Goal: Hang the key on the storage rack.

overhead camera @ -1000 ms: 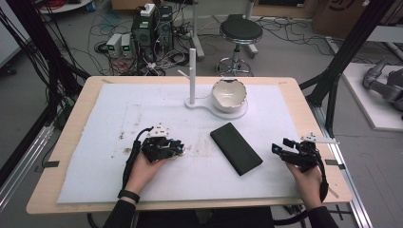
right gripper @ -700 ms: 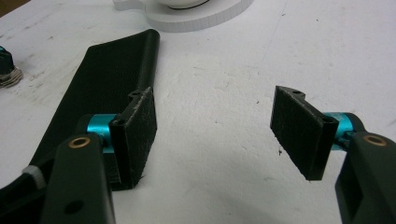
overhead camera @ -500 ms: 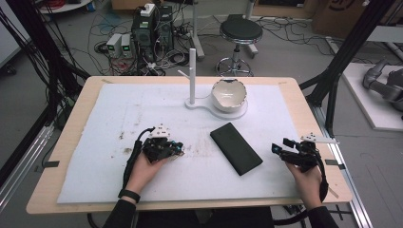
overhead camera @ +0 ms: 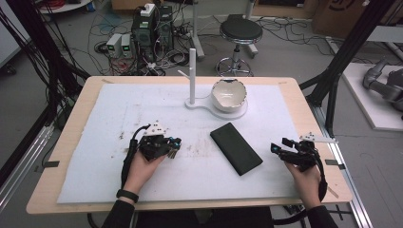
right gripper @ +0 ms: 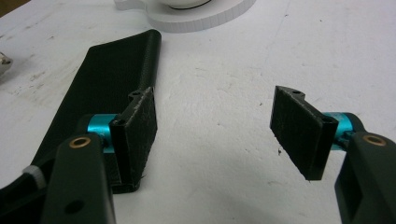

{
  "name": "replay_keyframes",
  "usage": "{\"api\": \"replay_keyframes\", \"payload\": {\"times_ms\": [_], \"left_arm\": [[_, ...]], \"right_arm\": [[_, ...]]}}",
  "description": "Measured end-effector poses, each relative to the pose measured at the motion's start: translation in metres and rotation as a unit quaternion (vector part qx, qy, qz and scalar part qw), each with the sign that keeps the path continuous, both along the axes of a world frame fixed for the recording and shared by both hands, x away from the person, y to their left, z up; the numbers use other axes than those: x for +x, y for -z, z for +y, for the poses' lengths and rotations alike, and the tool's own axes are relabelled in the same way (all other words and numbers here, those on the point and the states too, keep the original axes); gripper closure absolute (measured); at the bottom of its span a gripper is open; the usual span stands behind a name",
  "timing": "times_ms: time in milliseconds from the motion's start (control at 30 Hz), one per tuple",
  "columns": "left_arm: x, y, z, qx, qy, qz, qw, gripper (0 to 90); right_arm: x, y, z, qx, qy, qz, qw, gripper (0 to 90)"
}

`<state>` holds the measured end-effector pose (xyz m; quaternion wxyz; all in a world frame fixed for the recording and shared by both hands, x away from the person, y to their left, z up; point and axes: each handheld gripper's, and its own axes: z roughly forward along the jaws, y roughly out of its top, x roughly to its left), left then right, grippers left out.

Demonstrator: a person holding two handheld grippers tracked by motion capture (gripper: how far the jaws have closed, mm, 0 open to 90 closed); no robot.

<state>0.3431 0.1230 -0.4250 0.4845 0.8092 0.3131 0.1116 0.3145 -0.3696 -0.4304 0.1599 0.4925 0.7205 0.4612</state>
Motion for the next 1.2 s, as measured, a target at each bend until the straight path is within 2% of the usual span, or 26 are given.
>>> {"api": "replay_keyframes", "payload": {"times_ms": [433,500,667,900,1200], "left_arm": [[-0.004,-0.029,0.0,-0.02,-0.005,-0.035,0.9992,87.8],[-0.004,-0.035,0.0,-0.015,-0.008,-0.041,0.999,87.8],[-0.001,-0.055,0.002,-0.027,-0.01,-0.057,0.998,87.9],[0.006,-0.088,-0.003,-0.013,-0.003,-0.083,0.9964,87.9],[0.025,-0.121,-0.008,-0.014,-0.013,-0.105,0.9943,87.9]], "right_arm": [[0.002,-0.001,0.002,0.0,-0.001,-0.004,1.0,32.8],[0.002,-0.002,0.003,0.0,-0.002,-0.002,1.0,32.8],[0.003,-0.002,0.005,-0.002,-0.004,-0.006,1.0,32.8],[0.004,-0.002,0.006,-0.002,-0.006,-0.004,1.0,33.2],[0.005,-0.002,0.007,-0.003,-0.007,-0.004,1.0,33.4]]}}
